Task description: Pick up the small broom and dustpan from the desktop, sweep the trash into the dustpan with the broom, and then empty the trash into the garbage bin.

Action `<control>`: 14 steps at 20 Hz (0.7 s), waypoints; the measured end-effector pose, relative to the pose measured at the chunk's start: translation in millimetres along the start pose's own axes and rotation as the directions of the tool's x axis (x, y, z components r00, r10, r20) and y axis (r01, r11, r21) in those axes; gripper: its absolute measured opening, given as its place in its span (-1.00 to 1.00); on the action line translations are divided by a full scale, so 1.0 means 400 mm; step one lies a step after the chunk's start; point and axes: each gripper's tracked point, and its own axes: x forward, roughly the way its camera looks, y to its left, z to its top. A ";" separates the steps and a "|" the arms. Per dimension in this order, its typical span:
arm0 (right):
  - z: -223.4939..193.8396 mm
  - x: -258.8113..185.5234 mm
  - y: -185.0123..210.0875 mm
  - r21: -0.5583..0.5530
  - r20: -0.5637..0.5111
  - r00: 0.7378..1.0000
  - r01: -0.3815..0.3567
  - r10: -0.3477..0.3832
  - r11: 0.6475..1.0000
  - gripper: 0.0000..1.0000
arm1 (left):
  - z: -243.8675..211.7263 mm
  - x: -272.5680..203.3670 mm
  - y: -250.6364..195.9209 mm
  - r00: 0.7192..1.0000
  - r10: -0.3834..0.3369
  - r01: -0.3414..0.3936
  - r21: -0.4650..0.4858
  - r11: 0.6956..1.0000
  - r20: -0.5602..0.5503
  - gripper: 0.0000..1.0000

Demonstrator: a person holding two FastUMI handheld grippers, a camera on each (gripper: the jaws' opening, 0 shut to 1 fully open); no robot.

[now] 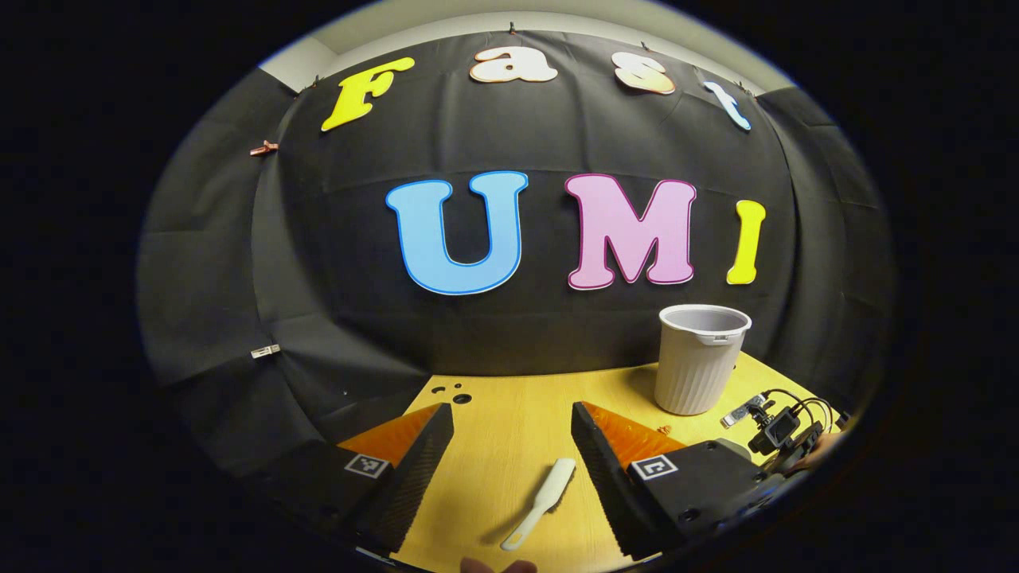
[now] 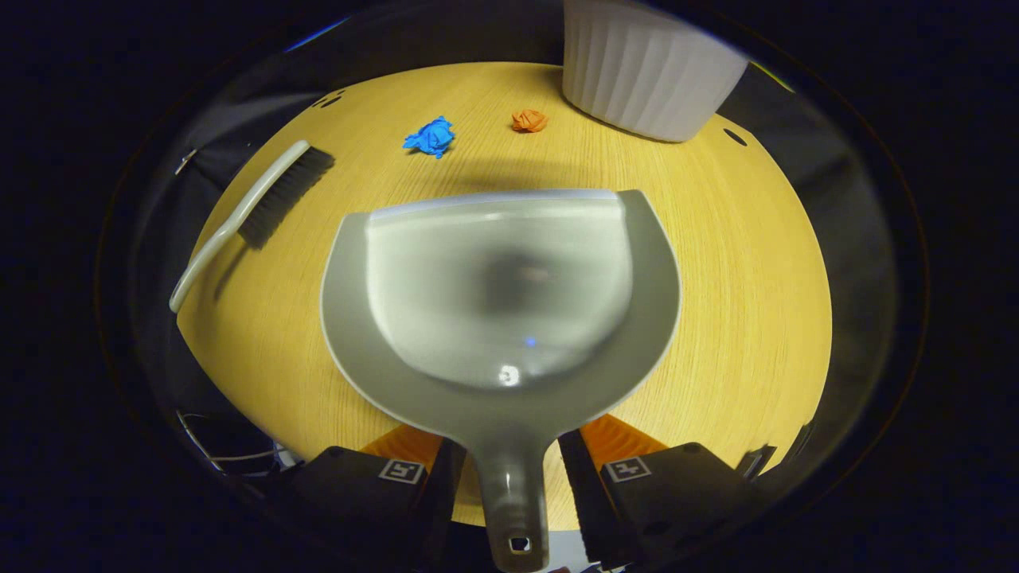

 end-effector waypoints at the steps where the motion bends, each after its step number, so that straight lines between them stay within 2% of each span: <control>1: -0.005 0.001 -0.001 -0.002 -0.004 1.000 0.001 -0.001 1.000 0.16 | 0.001 0.001 0.000 1.000 0.002 -0.002 0.003 1.000 0.000 0.89; 2: 0.002 0.001 0.001 -0.012 -0.002 1.000 0.006 -0.006 1.000 -0.19 | -0.001 0.003 0.000 1.000 0.004 -0.004 0.008 1.000 -0.003 0.89; 6: 0.005 -0.007 0.006 -0.032 0.021 1.000 -0.015 0.016 0.999 -0.22 | -0.054 0.013 -0.007 0.999 -0.005 0.006 0.033 0.999 -0.040 0.85; 7: 0.009 -0.003 0.000 -0.050 0.032 0.999 -0.018 0.019 0.999 -0.30 | -0.069 0.016 -0.012 0.998 -0.017 0.019 0.039 0.999 -0.054 0.85; 10: 0.014 -0.035 -0.012 -0.102 0.071 0.997 -0.021 0.028 0.995 -0.29 | -0.157 0.031 -0.006 0.991 -0.031 0.044 0.099 0.994 -0.129 0.88; 13: 0.015 -0.082 -0.025 -0.185 0.100 0.994 -0.020 0.039 0.983 -0.29 | -0.283 0.054 -0.032 0.958 -0.093 0.136 0.143 0.980 -0.270 0.89; 14: 0.014 -0.104 -0.034 -0.209 0.109 0.993 -0.014 0.038 0.978 -0.23 | -0.333 0.064 -0.033 0.944 -0.104 0.159 0.157 0.975 -0.314 0.89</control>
